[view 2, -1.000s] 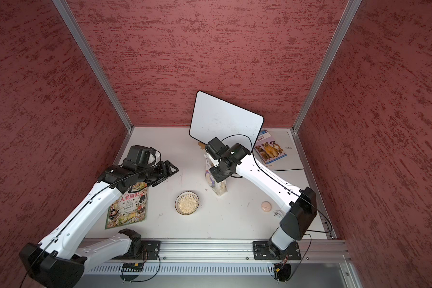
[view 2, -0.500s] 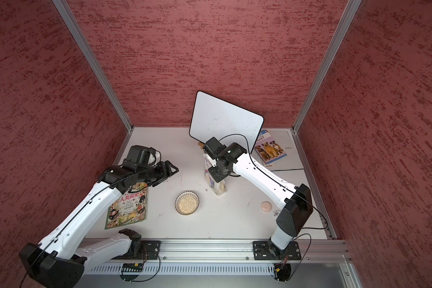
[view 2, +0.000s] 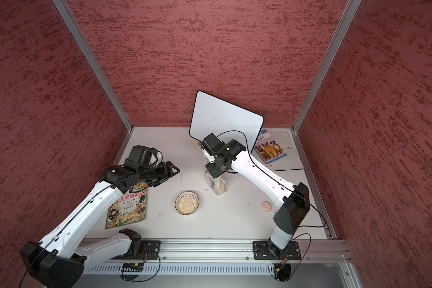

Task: Pour the oats into the breakfast bowl
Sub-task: Close the oats bag at the center of the board.

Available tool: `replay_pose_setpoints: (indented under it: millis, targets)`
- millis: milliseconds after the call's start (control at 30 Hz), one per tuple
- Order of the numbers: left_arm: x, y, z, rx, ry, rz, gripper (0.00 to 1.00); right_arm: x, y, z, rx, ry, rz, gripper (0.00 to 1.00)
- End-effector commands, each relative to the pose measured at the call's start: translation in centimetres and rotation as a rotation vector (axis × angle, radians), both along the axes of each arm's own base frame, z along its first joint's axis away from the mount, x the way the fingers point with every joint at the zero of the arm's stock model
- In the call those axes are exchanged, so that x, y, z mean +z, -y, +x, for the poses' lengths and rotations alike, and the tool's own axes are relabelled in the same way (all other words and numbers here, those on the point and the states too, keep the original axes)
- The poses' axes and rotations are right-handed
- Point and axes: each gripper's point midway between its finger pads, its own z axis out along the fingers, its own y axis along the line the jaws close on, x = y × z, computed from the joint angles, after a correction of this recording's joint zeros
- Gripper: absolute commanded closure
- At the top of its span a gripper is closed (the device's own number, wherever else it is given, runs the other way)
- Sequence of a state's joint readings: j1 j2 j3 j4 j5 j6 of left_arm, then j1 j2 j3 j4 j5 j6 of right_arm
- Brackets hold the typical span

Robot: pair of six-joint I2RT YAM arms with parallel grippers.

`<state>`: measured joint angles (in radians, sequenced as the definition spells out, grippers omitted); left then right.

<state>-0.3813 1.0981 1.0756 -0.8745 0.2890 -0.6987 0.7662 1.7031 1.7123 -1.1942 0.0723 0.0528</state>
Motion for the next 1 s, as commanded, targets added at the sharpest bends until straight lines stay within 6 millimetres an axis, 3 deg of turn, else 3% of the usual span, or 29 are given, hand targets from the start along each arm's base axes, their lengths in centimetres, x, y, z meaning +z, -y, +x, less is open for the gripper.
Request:
replay_pose_setpoints:
  millis: [0,167,400,433,467,533,667,900,967]
  targets:
    - [0.8,0.6,0.3,-0.022,0.028,-0.009,0.26,-0.2,-0.4,1.0,0.004,0.006,0.006,0.77]
    - [0.6,0.7,0.2,-0.027,0.024,-0.007,0.26,-0.1,-0.4,1.3,0.001,0.007,0.005,1.0]
    - [0.6,0.8,0.0,-0.03,0.021,-0.006,0.26,1.0,-0.4,1.3,-0.012,0.023,0.028,1.0]
    - [0.5,0.8,0.0,-0.029,0.02,-0.005,0.26,1.0,-0.5,1.4,-0.017,0.019,0.026,0.85]
    - [0.5,0.8,-0.1,-0.03,0.019,-0.005,0.26,0.9,-0.6,1.4,-0.018,0.015,0.024,0.78]
    - [0.5,0.8,-0.2,-0.029,0.018,-0.005,0.26,0.6,-0.8,1.7,-0.017,0.015,0.025,0.73]
    - [0.5,0.8,-0.3,-0.031,0.017,-0.005,0.26,0.2,-1.5,2.3,-0.018,0.012,0.029,0.73]
    - [0.5,0.8,-0.4,-0.034,0.016,-0.006,0.26,-0.5,-2.1,3.1,-0.012,0.006,0.017,0.99]
    - [0.6,0.9,-0.4,-0.036,0.018,-0.007,0.26,-0.3,-2.1,3.2,-0.017,0.012,0.015,1.0]
